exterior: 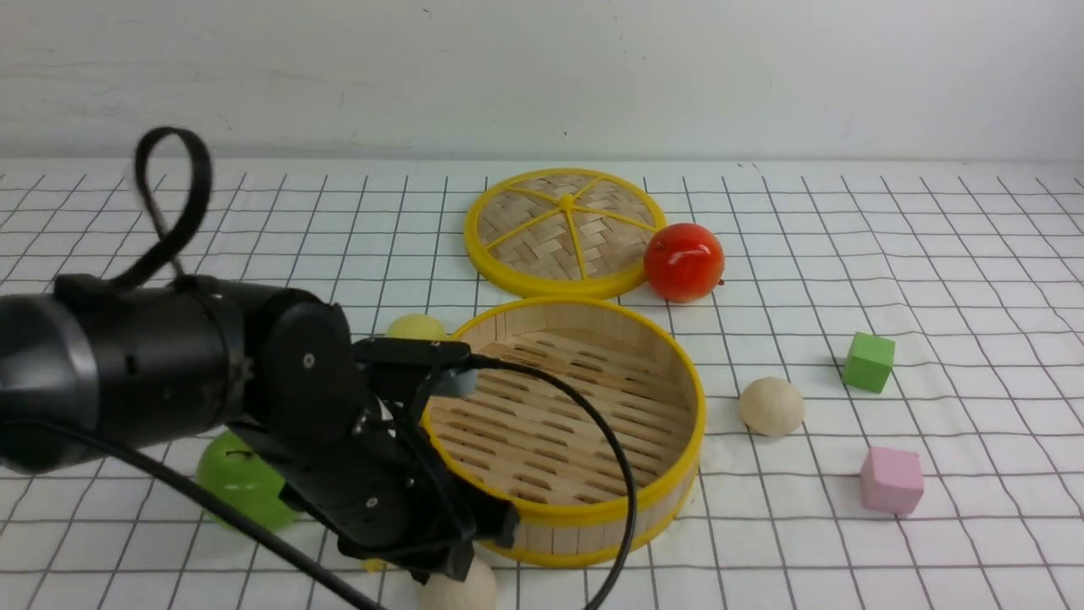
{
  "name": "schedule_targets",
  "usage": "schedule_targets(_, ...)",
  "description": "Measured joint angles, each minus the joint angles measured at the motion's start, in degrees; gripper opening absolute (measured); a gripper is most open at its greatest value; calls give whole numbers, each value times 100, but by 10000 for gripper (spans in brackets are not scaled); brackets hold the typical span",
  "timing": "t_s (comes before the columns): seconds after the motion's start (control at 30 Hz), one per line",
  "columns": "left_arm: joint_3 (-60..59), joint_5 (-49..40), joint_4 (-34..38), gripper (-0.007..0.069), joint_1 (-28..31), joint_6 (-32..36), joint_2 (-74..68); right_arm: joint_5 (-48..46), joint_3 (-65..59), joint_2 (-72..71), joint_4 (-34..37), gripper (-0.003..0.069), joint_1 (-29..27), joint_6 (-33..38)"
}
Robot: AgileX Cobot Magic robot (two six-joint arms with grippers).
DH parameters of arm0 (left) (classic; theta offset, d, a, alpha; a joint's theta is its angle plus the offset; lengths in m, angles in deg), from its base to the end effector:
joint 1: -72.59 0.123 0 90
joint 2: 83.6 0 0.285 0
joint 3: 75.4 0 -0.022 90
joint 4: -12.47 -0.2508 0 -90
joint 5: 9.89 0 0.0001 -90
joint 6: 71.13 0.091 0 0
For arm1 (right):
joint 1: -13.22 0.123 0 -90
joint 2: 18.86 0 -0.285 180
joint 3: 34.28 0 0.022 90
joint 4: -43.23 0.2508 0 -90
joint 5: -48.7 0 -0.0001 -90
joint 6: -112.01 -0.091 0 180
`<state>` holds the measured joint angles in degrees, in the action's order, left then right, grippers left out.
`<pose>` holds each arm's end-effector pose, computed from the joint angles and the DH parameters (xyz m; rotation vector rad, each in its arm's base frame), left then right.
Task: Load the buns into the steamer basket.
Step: Use the left arm to grab a steamed stuffed bun
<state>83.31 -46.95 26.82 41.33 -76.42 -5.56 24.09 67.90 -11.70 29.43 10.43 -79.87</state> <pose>0.2600 -0.1737 0.1984 0.3960 2.8194 -0.4056 0.0502 -0.0115 0.1729 0.1021 1.8996 -0.1360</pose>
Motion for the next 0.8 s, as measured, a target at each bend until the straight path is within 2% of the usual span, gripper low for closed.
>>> schedule_targets(0.27,18,261,-7,237,0,-20,-367,0,0,0,0,239,0,0)
schedule_targets(0.4,29,265,-12,209,0,-22,-406,0,0,0,0,239,0,0)
schedule_targets(0.6,37,125,-12,7,0,-22,-406,0,0,0,0,239,0,0)
schedule_targets(0.8,146,-390,-12,-12,0,-27,-124,0,0,0,0,239,0,0)
